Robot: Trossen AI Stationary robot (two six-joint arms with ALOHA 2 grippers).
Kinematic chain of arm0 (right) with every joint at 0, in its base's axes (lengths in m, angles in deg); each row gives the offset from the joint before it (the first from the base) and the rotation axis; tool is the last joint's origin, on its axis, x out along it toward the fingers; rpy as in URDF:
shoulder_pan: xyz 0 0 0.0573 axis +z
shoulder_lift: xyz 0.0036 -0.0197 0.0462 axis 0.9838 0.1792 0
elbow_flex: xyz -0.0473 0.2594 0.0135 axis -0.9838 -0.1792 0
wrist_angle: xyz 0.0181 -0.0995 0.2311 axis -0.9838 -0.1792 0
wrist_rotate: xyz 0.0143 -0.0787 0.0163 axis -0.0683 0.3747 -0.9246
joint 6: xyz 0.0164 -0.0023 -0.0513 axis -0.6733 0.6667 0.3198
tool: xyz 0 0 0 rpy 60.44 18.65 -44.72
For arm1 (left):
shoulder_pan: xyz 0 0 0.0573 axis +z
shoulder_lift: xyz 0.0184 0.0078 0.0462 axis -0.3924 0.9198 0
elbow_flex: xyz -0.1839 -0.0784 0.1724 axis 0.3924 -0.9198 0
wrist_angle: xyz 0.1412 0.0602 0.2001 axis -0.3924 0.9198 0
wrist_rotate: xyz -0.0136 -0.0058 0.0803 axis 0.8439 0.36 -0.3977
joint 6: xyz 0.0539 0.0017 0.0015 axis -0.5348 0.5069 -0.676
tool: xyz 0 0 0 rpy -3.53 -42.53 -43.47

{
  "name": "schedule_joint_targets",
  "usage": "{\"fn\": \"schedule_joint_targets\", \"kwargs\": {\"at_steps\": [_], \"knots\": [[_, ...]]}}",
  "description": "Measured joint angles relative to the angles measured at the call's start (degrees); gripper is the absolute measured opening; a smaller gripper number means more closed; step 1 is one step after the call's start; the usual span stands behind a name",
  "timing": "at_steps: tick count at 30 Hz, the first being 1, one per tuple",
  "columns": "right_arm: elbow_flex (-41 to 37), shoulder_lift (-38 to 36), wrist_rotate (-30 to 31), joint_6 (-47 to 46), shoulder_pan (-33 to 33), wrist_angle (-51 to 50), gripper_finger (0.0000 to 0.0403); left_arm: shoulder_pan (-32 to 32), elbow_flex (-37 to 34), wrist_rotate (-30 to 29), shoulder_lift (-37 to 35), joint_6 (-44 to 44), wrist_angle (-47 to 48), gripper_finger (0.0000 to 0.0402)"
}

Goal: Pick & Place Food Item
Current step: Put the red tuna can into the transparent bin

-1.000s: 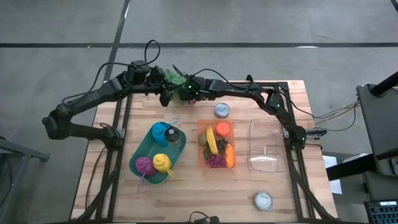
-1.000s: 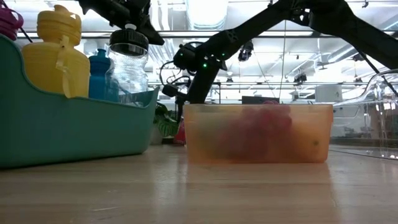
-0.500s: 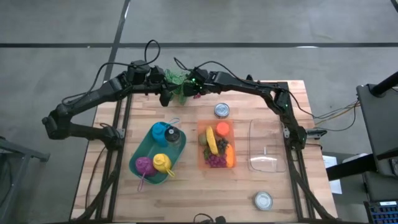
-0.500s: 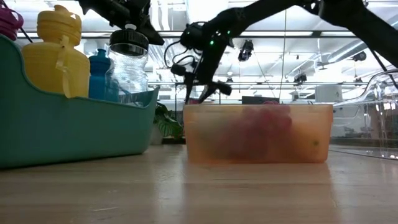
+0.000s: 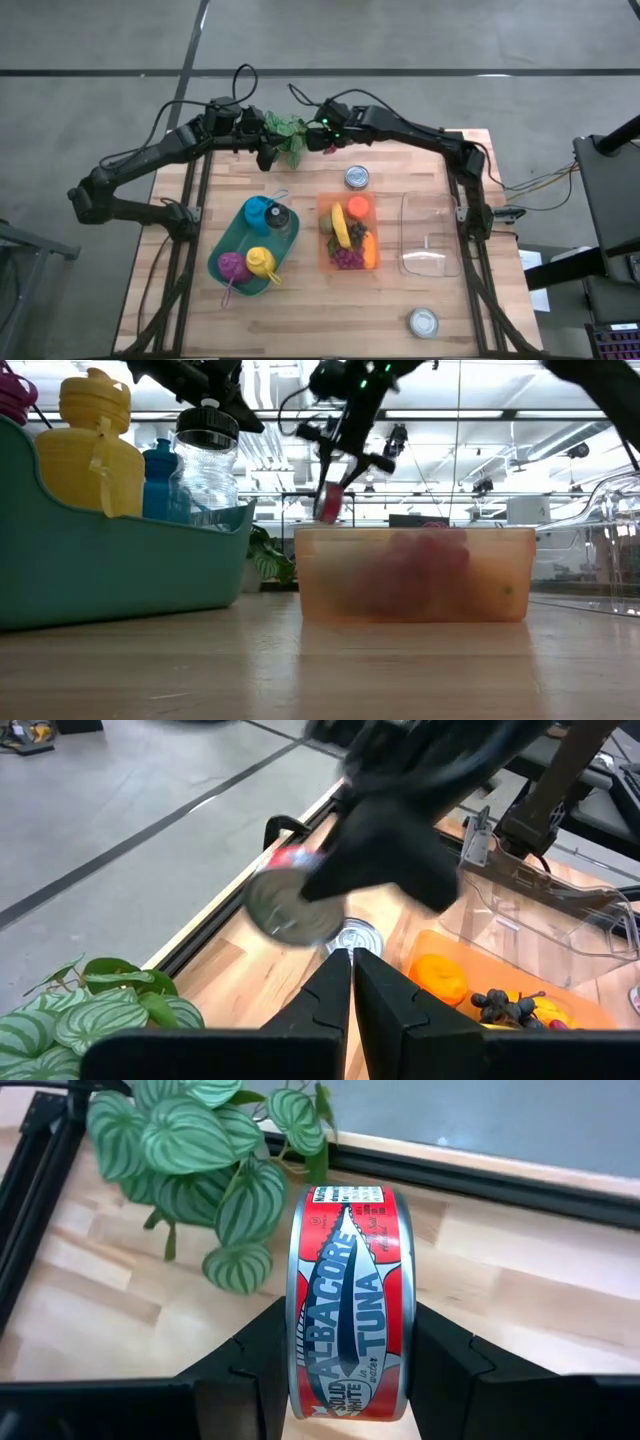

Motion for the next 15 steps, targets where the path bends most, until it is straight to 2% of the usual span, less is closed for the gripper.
{"fn": "schedule_joint_targets", "kwargs": {"at_steps": [8, 15], "knots": [[-0.4, -10.1, 7.9, 0.7, 4.5, -13.9, 0.0143, 0.0, 0.0, 0.0, 0.0, 0.0, 0.4, 0.0022], [-1.4, -19.3, 12.5, -5.2, 10.3, -28.2, 0.0143, 0.0, 0.0, 0.0, 0.0, 0.0, 1.2, 0.0022]]}}
